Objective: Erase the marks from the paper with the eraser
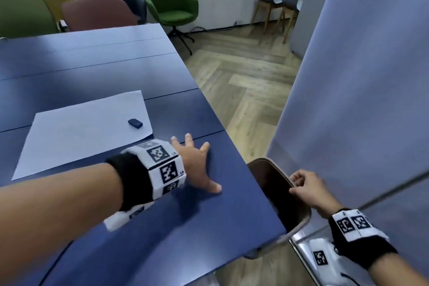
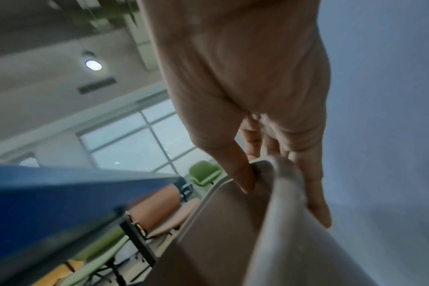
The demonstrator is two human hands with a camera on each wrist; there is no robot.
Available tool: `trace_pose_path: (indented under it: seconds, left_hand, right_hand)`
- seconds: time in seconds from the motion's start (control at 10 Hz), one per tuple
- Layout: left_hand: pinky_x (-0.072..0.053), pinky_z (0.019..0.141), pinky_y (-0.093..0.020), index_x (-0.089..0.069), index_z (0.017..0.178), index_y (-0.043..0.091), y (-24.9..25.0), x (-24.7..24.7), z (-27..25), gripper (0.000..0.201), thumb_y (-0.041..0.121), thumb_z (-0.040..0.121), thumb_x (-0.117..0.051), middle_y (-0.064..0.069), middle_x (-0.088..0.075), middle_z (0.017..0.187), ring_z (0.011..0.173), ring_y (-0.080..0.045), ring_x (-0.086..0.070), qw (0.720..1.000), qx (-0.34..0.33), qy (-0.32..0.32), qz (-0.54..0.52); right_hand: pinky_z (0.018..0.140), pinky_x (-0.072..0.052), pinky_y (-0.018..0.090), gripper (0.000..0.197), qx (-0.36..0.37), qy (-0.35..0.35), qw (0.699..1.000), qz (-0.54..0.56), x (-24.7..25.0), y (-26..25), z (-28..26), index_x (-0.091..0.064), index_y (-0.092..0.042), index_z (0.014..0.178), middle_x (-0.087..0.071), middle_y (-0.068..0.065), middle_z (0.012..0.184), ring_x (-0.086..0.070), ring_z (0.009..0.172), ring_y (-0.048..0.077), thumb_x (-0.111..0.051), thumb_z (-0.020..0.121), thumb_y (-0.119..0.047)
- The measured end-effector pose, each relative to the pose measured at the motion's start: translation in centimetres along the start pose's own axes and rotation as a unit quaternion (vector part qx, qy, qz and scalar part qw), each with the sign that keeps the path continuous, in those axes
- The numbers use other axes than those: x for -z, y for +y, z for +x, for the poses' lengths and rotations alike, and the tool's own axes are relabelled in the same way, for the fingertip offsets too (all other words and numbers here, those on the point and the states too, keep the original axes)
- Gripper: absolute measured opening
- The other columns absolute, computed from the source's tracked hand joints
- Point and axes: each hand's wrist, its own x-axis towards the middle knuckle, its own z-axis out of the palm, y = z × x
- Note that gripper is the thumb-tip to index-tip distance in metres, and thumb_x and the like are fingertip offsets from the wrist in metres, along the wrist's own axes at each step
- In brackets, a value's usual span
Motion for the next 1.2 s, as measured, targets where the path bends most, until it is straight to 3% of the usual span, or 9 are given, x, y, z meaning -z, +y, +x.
trace_pose_path:
  seconds: [0.1,0.3,0.4,0.5,0.7,0.8,0.9,1.0,1.2]
  left_hand:
    - [-0.023,0.112,-0.062,0.022,0.151,0.031,-0.9,-1.1,1.3,0.117,0.071,0.077,-0.060,-0.017,0.021,0.159,0.143,-0.052,0.004,0.999,-0.028,-0.023,-0.027]
    - [-0.020,0.116,-0.053,0.022,0.150,0.034,-1.5,-2.0,2.3,0.119,0.067,0.076,-0.064,-0.017,0.023,0.158,0.142,-0.053,0.008,0.997,-0.043,-0.010,-0.068]
    - [-0.025,0.114,-0.051,0.024,0.148,0.038,-1.4,-2.3,2.5,0.119,0.067,0.074,-0.064,-0.013,0.027,0.158,0.144,-0.048,0.011,0.997,-0.033,-0.019,-0.068]
    - [-0.030,0.112,-0.049,0.026,0.146,0.043,-1.4,-2.6,3.0,0.120,0.068,0.072,-0.065,-0.008,0.029,0.157,0.145,-0.043,0.012,0.998,-0.022,-0.020,-0.058]
    - [-0.028,0.112,-0.044,0.033,0.138,0.050,-1.7,-3.0,3.5,0.122,0.072,0.068,-0.064,0.002,0.036,0.155,0.146,-0.034,0.016,0.998,-0.008,-0.025,-0.049]
    - [-0.026,0.113,-0.043,0.039,0.132,0.054,-1.7,-3.2,3.7,0.123,0.075,0.065,-0.062,0.005,0.040,0.152,0.146,-0.031,0.020,0.999,0.001,-0.030,-0.045]
    - [-0.025,0.114,-0.043,0.043,0.118,0.057,-1.6,-3.2,3.7,0.120,0.076,0.063,-0.062,0.007,0.041,0.151,0.145,-0.031,0.021,0.999,0.001,-0.027,-0.047]
    - [-0.023,0.115,-0.044,0.042,0.126,0.055,-1.5,-3.0,3.7,0.123,0.074,0.064,-0.062,0.006,0.041,0.151,0.145,-0.031,0.021,0.998,0.012,-0.044,-0.046]
    - [-0.023,0.113,-0.049,0.035,0.139,0.046,-1.1,-2.3,3.3,0.125,0.072,0.066,-0.063,-0.005,0.034,0.155,0.145,-0.041,0.014,0.998,0.007,-0.031,-0.050]
  right_hand:
    - [0.074,-0.051,0.037,0.020,-0.062,-0.030,0.997,0.026,-4.4,4.8,3.1,-0.057,-0.014,0.068,-0.057,0.002,0.061,-0.055,0.069,0.023,-0.055,0.063,0.005]
    - [0.075,-0.042,0.031,0.017,-0.196,-0.024,0.980,0.007,-11.6,12.9,6.0,-0.066,0.002,0.085,-0.062,0.016,0.079,-0.062,0.089,0.035,-0.057,0.073,0.009]
    - [0.072,-0.050,0.039,0.008,-0.247,-0.038,0.968,-0.008,-14.0,17.2,6.7,-0.065,0.007,0.070,-0.061,0.025,0.073,-0.063,0.078,0.038,-0.057,0.069,0.007]
    - [0.065,-0.041,0.035,0.014,-0.278,-0.039,0.960,0.017,-16.4,20.8,7.2,-0.052,-0.008,0.051,-0.052,0.012,0.065,-0.051,0.069,0.025,-0.054,0.063,0.000]
    - [0.068,-0.040,0.032,0.011,-0.318,-0.075,0.945,0.016,-18.4,21.5,4.6,-0.063,0.013,0.082,-0.064,0.031,0.088,-0.057,0.076,0.038,-0.053,0.080,0.008]
    - [0.070,-0.045,0.037,0.016,-0.339,-0.065,0.938,0.006,-19.5,22.8,4.2,-0.058,0.005,0.066,-0.061,0.023,0.080,-0.053,0.072,0.033,-0.054,0.082,0.005]
    - [0.073,-0.045,0.033,0.022,-0.361,-0.094,0.928,0.010,-20.0,23.1,4.4,-0.066,0.010,0.101,-0.065,0.026,0.103,-0.062,0.096,0.038,-0.052,0.088,-0.001]
    - [0.082,-0.044,0.033,0.034,-0.373,-0.115,0.921,0.002,-19.8,23.4,4.3,-0.056,0.013,0.120,-0.059,0.026,0.124,-0.057,0.115,0.036,-0.054,0.091,-0.005]
    - [0.093,-0.043,0.030,0.037,-0.393,-0.140,0.909,-0.016,-16.6,22.6,3.3,-0.056,0.009,0.125,-0.057,0.022,0.130,-0.054,0.120,0.032,-0.050,0.095,-0.013]
